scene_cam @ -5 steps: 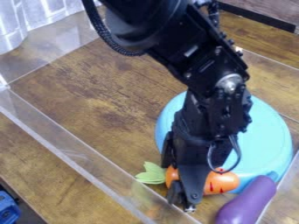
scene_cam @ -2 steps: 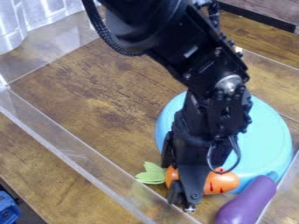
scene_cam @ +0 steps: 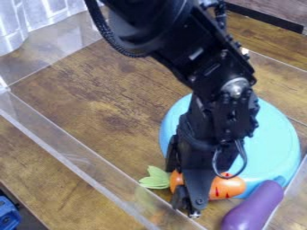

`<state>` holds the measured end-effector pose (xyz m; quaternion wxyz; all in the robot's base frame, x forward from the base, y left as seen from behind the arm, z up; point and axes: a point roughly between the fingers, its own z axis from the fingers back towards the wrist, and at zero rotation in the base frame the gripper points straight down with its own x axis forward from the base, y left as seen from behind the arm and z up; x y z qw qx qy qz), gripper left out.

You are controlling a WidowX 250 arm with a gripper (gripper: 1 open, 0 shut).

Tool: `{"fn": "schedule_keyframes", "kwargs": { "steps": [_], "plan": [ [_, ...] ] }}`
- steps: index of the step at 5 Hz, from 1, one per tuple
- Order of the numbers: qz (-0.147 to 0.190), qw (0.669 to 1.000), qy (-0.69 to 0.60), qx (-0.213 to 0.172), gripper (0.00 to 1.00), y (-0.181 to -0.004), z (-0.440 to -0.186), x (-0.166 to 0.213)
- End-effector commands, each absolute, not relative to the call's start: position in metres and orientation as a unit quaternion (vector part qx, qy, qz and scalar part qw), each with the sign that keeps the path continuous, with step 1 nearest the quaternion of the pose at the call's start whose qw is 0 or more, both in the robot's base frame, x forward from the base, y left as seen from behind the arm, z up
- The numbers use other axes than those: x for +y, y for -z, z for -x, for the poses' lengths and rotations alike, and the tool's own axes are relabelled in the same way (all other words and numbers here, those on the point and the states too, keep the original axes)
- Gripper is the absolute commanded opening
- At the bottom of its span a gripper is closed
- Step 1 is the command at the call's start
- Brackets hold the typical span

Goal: Move the carrot to the left side

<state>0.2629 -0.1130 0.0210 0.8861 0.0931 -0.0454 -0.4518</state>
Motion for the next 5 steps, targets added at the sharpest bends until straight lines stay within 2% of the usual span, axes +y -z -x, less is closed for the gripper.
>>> {"fn": "schedule_keyframes", "kwargs": {
  "steps": [1,5],
  "plan": [
    [-0.098,0.891,0.443,0.0,0.0,0.0039,-0.2506,-0.0902],
    [-0.104,0.892,0.44,0.005,0.0,0.0079,-0.252,-0.0842]
  ]
}}
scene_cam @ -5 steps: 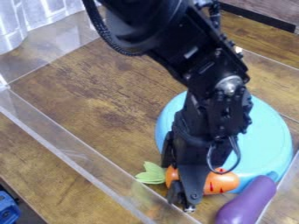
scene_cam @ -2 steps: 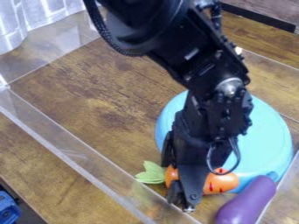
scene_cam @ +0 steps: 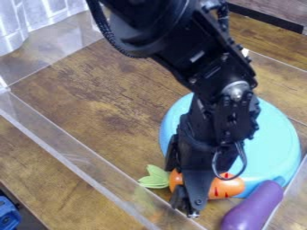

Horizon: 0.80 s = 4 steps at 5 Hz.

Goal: Move the carrot to the left side

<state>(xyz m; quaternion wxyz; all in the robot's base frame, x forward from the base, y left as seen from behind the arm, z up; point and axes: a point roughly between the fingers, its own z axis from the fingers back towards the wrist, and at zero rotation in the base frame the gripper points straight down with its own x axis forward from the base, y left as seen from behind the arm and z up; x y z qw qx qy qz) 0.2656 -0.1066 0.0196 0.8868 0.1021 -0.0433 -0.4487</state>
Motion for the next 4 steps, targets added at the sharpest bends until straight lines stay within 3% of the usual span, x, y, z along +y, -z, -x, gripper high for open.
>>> {"fn": "schedule_keyframes", "kwargs": {
  "steps": [1,4],
  "plan": [
    [-0.106,0.892,0.44,0.006,0.0,0.0086,-0.2524,-0.0827],
    [-0.111,0.891,0.44,0.012,0.0,0.0102,-0.2529,-0.0781]
  ]
}}
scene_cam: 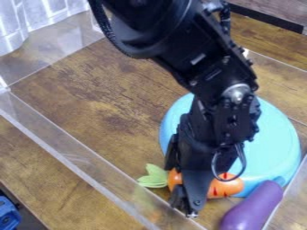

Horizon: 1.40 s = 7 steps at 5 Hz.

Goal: Move the carrot to the left side

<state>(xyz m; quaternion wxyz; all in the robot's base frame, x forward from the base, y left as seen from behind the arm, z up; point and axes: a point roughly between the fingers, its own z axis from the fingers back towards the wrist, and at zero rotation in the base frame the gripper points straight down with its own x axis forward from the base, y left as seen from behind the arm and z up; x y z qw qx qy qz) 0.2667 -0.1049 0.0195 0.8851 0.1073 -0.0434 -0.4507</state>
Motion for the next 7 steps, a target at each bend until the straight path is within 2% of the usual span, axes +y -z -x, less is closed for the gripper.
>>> {"fn": "schedule_keyframes", "kwargs": {
  "steps": [1,7],
  "plan": [
    [-0.113,0.891,0.44,0.014,0.0,0.0102,-0.253,-0.0763],
    [-0.12,0.889,0.441,0.029,0.0,0.0129,-0.2535,-0.0665]
  ]
}}
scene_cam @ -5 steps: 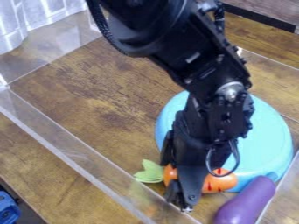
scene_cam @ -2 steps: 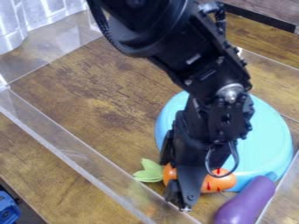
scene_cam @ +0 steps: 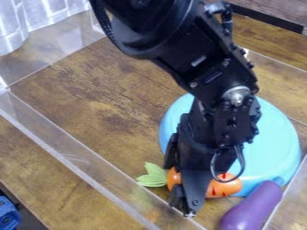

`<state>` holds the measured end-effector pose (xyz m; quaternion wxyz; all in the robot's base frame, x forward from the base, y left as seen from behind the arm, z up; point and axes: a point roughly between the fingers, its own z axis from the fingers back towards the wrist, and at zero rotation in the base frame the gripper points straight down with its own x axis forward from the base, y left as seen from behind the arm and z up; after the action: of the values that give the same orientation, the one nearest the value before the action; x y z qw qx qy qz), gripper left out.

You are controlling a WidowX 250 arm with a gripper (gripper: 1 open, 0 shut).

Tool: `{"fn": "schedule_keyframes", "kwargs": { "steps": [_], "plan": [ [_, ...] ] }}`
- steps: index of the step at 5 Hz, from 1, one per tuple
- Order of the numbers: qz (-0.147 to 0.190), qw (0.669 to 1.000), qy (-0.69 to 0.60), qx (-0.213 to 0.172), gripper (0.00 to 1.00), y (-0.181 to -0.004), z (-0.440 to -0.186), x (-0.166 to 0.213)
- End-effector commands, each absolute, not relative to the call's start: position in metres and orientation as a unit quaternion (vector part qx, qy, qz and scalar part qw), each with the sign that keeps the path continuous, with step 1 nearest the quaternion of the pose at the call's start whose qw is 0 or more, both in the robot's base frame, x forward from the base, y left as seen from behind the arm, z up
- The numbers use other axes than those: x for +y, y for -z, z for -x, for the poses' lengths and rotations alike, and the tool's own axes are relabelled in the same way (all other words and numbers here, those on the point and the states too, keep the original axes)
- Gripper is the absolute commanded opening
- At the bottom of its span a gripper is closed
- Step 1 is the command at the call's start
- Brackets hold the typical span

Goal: Move the carrot to the left side

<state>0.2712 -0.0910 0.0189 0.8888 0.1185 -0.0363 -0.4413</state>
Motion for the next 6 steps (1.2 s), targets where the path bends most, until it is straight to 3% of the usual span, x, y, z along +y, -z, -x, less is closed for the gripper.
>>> {"fn": "schedule_keyframes", "kwargs": {
  "steps": [1,6],
  "plan": [
    [-0.121,0.889,0.44,0.032,0.0,0.0129,-0.2535,-0.065],
    [-0.124,0.89,0.436,0.047,0.0,0.0099,-0.2534,-0.0576]
  ]
}}
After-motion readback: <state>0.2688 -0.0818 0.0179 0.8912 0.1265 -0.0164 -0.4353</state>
